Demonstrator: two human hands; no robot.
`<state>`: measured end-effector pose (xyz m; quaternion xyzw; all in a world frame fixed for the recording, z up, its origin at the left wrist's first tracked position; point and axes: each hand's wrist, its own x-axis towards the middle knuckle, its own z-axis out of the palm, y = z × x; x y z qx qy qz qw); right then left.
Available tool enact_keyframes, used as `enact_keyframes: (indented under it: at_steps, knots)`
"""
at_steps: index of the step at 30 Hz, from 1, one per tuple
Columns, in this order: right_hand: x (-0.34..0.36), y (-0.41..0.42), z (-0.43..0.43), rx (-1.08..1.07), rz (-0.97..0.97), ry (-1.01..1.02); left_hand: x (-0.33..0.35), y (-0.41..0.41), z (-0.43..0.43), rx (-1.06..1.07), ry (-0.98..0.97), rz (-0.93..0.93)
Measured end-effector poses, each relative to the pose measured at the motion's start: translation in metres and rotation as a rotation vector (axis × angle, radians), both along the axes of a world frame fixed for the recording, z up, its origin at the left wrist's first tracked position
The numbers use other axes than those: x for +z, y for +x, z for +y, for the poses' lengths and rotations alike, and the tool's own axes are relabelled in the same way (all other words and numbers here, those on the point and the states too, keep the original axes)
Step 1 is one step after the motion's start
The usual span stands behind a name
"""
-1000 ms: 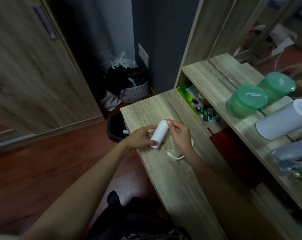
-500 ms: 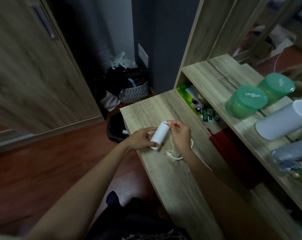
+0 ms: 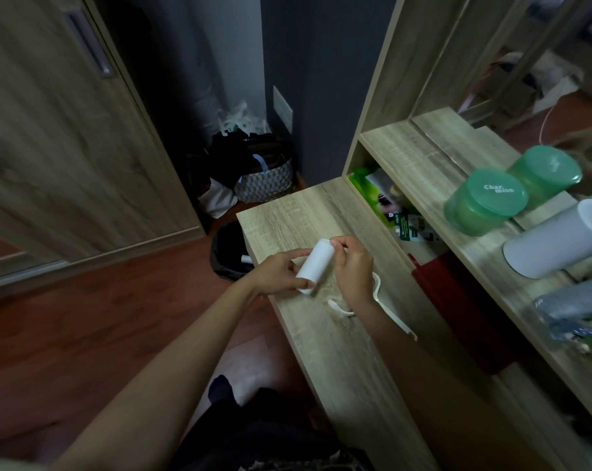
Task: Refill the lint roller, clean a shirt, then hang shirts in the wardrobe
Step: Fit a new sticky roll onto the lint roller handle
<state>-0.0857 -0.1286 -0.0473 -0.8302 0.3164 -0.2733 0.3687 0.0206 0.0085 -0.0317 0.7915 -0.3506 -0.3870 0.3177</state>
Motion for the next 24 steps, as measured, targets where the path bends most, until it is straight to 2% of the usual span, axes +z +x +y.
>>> enact_keyframes:
  at_steps: [5,16,19,24]
  knots:
    - [-0.001,0.001,0.000,-0.037,0.026,-0.007,0.000,0.000,-0.002,0.004,-0.018,0.010]
    - [0.006,-0.003,-0.015,0.219,0.002,0.038,0.001,0.009,0.000,0.012,0.008,0.022]
    - [0.004,-0.006,-0.014,0.230,0.006,0.038,0.000,0.010,0.001,0.007,0.013,0.021]
    - [0.000,-0.007,-0.010,0.191,0.018,0.187,-0.001,0.006,0.003,-0.004,0.001,0.016]
